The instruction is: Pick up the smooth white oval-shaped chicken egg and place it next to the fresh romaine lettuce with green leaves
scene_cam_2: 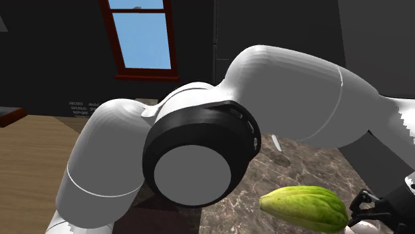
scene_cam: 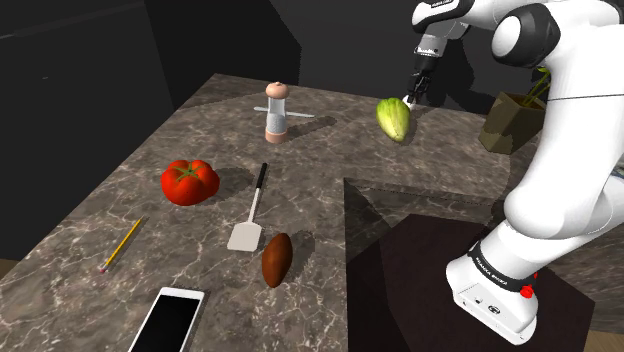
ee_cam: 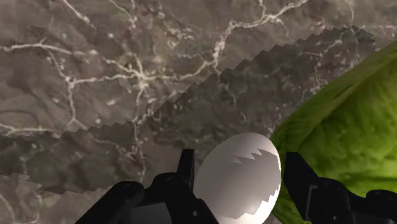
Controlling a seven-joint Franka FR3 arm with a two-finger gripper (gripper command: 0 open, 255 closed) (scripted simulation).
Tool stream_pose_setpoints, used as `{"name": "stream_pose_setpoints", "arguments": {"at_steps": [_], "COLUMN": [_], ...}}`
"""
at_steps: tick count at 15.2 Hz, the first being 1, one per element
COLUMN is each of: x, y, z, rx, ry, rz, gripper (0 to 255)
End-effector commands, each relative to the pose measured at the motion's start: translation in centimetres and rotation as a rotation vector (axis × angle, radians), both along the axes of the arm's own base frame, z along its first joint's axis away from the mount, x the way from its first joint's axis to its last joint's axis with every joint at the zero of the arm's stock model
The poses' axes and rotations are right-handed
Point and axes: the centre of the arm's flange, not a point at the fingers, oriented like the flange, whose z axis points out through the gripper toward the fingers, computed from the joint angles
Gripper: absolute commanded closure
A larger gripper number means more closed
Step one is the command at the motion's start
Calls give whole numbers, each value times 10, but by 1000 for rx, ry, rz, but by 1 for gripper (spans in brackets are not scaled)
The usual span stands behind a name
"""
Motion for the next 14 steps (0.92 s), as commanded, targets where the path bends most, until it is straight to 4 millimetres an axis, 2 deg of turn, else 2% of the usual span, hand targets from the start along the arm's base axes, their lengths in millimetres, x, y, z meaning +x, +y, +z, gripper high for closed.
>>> {"name": "stream_pose_setpoints", "arguments": {"at_steps": [1,9,14], "x": [1,1,1], "y": [3,3,3], "z": [-12,-54,-57], "rx": [4,4,4], "ry": [3,3,3], "rz": [3,3,3], "gripper": [255,255,255]}}
